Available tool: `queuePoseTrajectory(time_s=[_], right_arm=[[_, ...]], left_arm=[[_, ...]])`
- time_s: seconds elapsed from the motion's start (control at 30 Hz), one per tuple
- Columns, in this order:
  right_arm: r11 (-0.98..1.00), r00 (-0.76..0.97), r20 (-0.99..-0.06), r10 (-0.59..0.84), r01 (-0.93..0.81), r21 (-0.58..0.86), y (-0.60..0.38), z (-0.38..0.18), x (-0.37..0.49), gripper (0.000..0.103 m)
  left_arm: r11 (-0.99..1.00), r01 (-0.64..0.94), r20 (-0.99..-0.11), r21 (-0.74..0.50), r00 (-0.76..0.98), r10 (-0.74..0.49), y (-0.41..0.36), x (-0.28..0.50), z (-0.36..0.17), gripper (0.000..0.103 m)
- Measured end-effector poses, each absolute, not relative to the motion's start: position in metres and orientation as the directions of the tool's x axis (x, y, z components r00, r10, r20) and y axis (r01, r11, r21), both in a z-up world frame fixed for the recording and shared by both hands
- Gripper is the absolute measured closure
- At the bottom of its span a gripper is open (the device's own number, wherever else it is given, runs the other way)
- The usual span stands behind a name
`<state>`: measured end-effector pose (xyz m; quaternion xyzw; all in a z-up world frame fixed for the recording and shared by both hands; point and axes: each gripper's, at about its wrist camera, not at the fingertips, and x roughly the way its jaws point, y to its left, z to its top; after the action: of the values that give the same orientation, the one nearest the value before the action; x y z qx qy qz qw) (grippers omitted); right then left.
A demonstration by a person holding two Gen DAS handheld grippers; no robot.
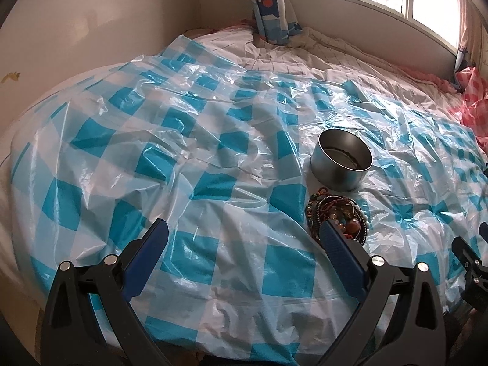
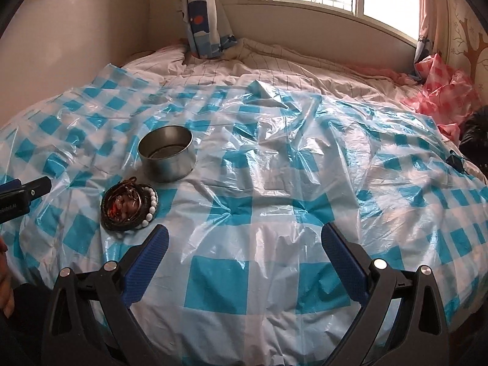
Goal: Organize jewelry
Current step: 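Move both tools toward the jewelry pile beside the silver tin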
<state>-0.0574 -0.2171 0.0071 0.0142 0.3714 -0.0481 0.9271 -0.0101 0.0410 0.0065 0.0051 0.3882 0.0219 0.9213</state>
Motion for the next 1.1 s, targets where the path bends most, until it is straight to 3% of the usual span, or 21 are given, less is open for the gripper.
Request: queuePoseTrajectory(time_s=[0.43,1.1], right_arm=[[0.994,0.727,-0.678,-0.109,0.058,-0.097,-0.198,0.003,-0.058,0.007],[0.995,0.724,-0.683,-0.097,0.056,-0.083,-0.199,0.003,-0.056,0.007]], left_arm=[[0.998,-0.031,-0.719,0.05,0.693,0.058,0.038,-0.008,0.005,0.008],[0.998,-0.026,-0.722,0.051,0.69,0.055,0.037,-0.007,0.002,0.008]])
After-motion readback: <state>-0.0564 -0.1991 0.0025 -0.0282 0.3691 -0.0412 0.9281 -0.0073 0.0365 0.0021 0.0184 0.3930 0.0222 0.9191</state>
